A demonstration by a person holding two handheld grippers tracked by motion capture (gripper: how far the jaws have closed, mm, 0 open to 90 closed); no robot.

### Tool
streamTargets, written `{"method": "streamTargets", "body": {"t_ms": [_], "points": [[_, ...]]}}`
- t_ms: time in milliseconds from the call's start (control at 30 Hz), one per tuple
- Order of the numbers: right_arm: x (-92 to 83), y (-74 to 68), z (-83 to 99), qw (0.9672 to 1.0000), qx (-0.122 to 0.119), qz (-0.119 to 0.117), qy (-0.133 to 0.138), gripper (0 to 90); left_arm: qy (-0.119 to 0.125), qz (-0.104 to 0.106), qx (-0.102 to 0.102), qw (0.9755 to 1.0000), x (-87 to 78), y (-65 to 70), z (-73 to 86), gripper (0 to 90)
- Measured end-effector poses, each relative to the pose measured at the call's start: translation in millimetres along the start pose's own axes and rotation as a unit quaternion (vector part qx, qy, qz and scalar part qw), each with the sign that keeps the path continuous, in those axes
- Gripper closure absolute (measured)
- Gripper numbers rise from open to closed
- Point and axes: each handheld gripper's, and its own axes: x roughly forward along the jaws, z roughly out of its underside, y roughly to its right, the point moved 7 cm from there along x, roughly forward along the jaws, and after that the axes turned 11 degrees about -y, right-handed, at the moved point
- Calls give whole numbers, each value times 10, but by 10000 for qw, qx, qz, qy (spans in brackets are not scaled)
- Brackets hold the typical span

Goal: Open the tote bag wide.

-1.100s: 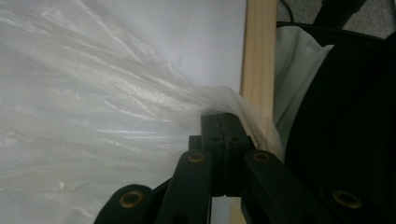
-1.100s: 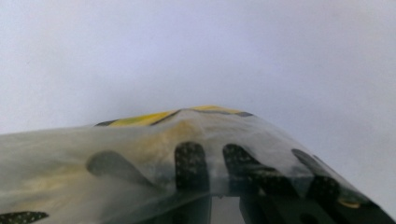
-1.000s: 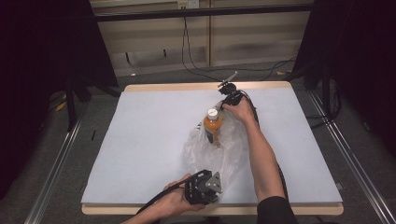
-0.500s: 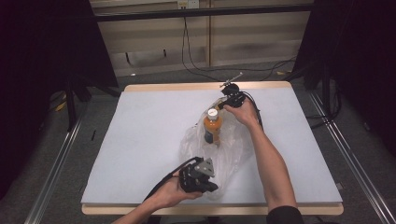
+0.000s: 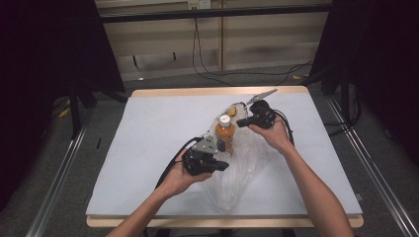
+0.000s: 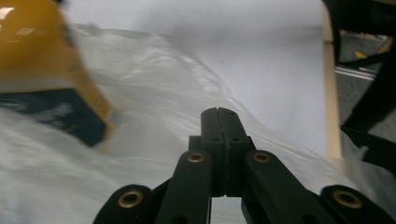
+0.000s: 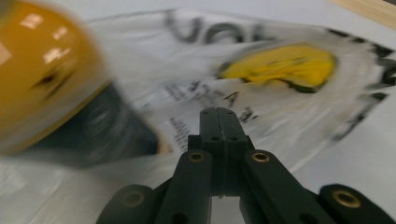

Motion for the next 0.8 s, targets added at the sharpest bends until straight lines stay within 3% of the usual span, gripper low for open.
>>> {"method": "streamTargets", "body": {"t_ms": [33, 67, 100, 133, 167, 267, 333, 400, 433, 467, 500, 567, 600, 633, 667, 700, 733, 767, 800], "points": [[-7, -63, 43, 9999, -130, -20, 30, 900, -175, -352, 35, 9992, 26, -109, 31, 900], [-1, -122, 100, 9998, -166, -72, 15, 900, -355, -419, -130, 9984, 103, -249, 111, 900], [-1, -122, 100, 9998, -166, -72, 15, 900, -355, -419, -130, 9984, 103, -249, 111, 900], [20, -197, 175, 9997, -209, -134, -22, 900, -370, -368, -268, 9983, 141, -309, 151, 900], [55, -261, 230, 9994, -258, -200, -74, 900, -636, -634, -356, 9953, 233, -449, 264, 900], [140, -313, 335, 9991, -283, -249, -202, 900, -875, -685, -526, 9924, 325, -630, 448, 900], [253, -304, 466, 9986, -248, -215, -410, 900, -765, -666, -859, 9911, 343, -730, 548, 900], [298, -289, 564, 9980, -250, -177, -547, 900, -765, -651, -884, 9910, 331, -811, 652, 900], [299, -268, 610, 9984, -187, -244, -480, 900, -730, -682, -987, 9901, 318, -834, 669, 900], [281, -248, 636, 9986, -104, -273, -443, 900, -906, -753, -868, 9892, 279, -883, 707, 900], [259, -221, 662, 9988, -83, -209, -441, 900, -889, -904, -956, 9873, 261, -931, 728, 900], [217, -176, 710, 9990, -62, -187, -398, 900, -804, -934, -1146, 9857, 233, -975, 763, 900], [192, -153, 739, 9991, -66, -142, -394, 900, -829, -956, -1106, 9858, 208, -997, 795, 900], [162, -125, 770, 9991, -40, -116, -411, 900, -689, -963, -1263, 9849, 208, -997, 796, 900], [141, -106, 794, 9991, -16, -109, -405, 900, -757, -921, -1222, 9853, 178, -1010, 828, 900], [113, -80, 826, 9992, 12, -78, -393, 900, -709, -958, -1312, 9842, 163, -1016, 844, 900], [89, -57, 858, 9994, 23, -91, -345, 900, -883, -984, -1187, 9841, 120, -1040, 893, 900], [62, -36, 895, 9994, 67, -96, -323, 900, -650, -1024, -1438, 9822, 128, -1034, 893, 900], [41, -20, 929, 9996, 97, -90, -265, 900, -765, -973, -1364, 9829, 84, -1043, 936, 900]]}}
